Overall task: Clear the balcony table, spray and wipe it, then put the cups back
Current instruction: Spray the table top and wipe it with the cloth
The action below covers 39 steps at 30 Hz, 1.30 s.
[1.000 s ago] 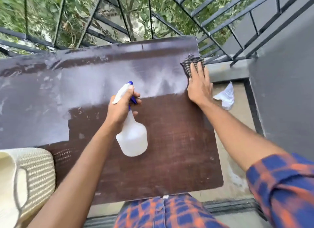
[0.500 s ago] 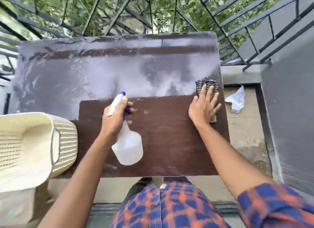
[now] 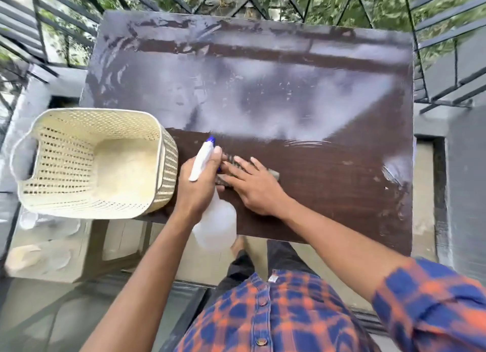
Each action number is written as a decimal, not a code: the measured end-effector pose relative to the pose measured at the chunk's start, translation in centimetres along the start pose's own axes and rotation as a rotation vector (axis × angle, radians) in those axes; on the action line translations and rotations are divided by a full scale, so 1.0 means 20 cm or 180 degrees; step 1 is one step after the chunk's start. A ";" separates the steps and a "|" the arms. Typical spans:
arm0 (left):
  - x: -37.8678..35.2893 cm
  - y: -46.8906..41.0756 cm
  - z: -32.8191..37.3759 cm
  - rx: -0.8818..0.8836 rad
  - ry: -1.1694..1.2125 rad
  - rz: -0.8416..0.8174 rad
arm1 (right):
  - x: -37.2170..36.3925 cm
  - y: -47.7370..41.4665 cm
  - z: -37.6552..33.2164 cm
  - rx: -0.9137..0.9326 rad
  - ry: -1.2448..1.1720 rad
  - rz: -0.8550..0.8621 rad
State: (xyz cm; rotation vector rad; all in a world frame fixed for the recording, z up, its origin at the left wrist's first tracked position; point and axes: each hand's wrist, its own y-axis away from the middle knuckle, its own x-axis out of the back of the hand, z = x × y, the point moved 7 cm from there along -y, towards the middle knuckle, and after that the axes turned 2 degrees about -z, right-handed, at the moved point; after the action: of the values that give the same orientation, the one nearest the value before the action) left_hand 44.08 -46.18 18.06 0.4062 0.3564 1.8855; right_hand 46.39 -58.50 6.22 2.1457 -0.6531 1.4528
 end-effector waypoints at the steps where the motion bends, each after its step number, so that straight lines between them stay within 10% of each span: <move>1: 0.02 0.02 -0.02 -0.0001 -0.0064 -0.0006 | 0.02 0.07 0.05 0.0023 0.0077 0.0107; 8: 0.19 0.15 -0.09 -0.0170 -0.0175 0.0104 | 0.26 -0.22 0.53 -0.1826 -0.0118 0.0406; 21: 0.43 0.32 -0.23 -0.0343 -0.0102 0.0066 | -0.20 0.31 -0.48 0.0773 -0.0052 -0.0245; 30: 0.43 0.33 -0.26 -0.0289 -0.0201 -0.0070 | 0.10 -0.13 0.06 -0.1420 -0.0444 0.0324; 39: 0.27 0.29 -0.24 -0.0233 -0.0066 -0.0167 | -0.17 0.44 -0.37 0.0149 -0.0361 -0.0150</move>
State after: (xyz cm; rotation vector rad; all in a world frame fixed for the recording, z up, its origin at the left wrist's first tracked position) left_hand 35.33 -43.21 16.89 0.3635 0.2808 1.8361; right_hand 34.48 -60.34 6.43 2.2773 -0.6099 1.3423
